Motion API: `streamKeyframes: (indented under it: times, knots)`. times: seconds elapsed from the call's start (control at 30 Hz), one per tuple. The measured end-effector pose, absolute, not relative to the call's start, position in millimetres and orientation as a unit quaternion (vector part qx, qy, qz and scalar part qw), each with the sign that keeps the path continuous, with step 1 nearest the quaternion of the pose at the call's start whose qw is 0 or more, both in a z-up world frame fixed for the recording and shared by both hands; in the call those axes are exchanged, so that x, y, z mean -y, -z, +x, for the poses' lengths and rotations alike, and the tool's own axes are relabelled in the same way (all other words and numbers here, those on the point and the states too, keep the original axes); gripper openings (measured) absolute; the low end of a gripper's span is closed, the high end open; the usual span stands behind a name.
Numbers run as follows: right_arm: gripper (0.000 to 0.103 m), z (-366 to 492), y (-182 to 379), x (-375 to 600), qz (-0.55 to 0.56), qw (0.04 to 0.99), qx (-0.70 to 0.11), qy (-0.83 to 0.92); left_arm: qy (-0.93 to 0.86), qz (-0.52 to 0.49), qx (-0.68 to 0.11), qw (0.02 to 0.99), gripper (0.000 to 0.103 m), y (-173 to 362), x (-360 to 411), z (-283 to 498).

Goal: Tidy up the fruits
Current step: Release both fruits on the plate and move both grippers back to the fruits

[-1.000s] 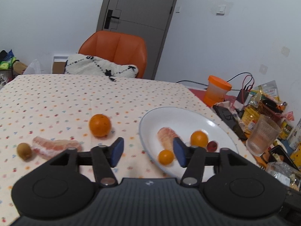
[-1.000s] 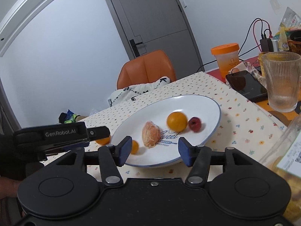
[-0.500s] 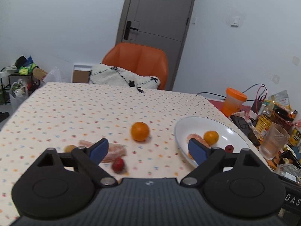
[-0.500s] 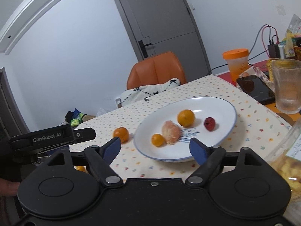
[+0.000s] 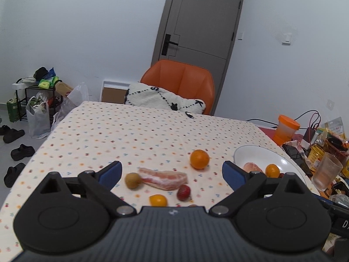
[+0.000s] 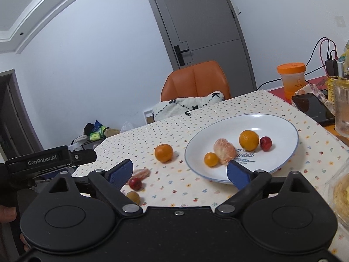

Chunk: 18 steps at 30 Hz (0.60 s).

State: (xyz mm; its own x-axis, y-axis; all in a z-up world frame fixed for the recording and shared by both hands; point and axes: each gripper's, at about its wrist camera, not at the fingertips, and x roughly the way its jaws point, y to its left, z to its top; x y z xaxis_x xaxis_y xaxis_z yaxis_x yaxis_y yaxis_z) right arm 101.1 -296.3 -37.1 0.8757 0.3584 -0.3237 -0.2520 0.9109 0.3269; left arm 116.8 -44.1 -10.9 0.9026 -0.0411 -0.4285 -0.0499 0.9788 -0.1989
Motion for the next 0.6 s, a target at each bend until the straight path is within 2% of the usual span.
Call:
streamKeyframes:
  times: [0.6]
  knots:
    - [0.094, 96, 40, 252, 0.122, 0.951, -0.21, -0.189, -0.019, -0.11, -0.239, 0.965, 0.097, 28, -8, 101]
